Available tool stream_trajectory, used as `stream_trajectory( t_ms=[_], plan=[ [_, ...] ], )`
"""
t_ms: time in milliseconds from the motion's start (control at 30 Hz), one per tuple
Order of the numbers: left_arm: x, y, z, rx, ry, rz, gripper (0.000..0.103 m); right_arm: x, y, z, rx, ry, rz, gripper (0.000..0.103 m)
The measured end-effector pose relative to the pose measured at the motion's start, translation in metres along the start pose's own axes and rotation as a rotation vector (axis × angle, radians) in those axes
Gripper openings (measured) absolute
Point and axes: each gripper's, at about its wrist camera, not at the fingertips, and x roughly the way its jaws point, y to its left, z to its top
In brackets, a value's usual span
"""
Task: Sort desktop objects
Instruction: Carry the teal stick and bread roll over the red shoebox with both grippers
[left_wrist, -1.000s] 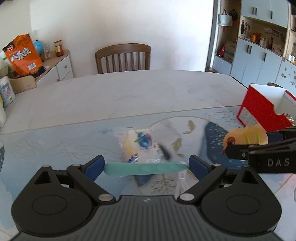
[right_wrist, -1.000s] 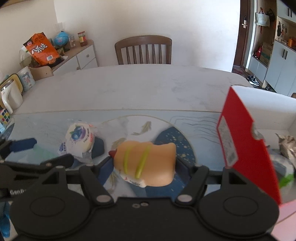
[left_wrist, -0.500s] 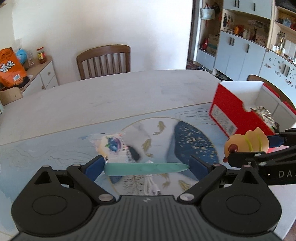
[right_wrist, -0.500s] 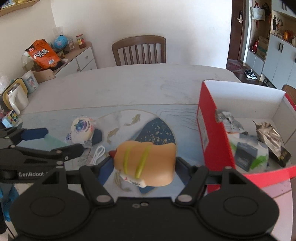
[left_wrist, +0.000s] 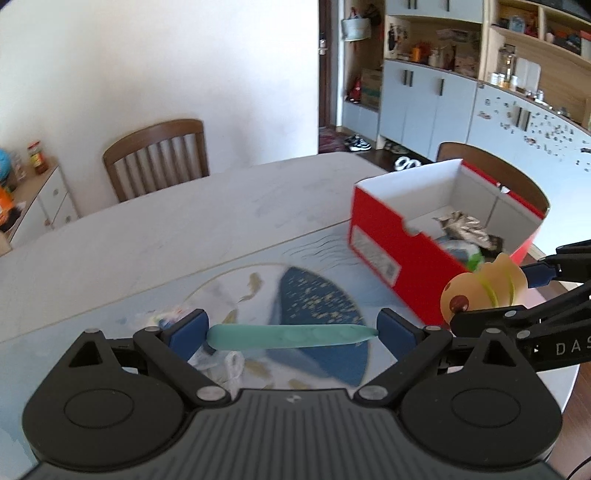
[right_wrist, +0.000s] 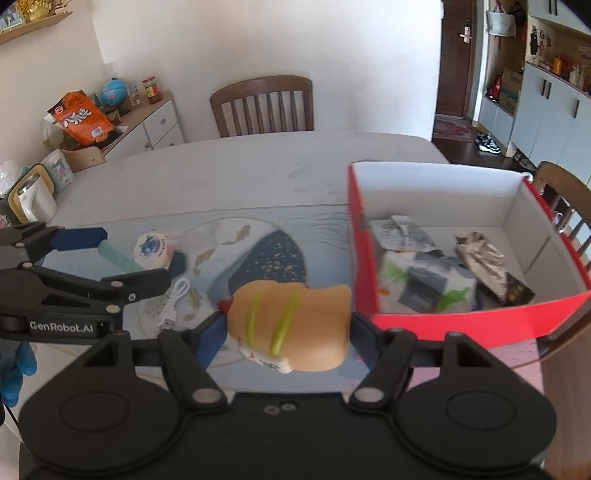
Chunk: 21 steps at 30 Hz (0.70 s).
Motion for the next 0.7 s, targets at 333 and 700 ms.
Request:
stream_trajectory(
  t_ms=[333,700],
  plan=[
    [0.012,-0.052,0.025,0.052,-0.032,-0.056,0.098,-0.021,-0.046,0.001,0.021,-0.03,-0.059,0.072],
    [0.03,-0.101,0.061,0.078,-0.059,-0.075,0.098,-0.032,-0.11,0.009,0.013,-0.056,-0.096,0.072]
  ],
)
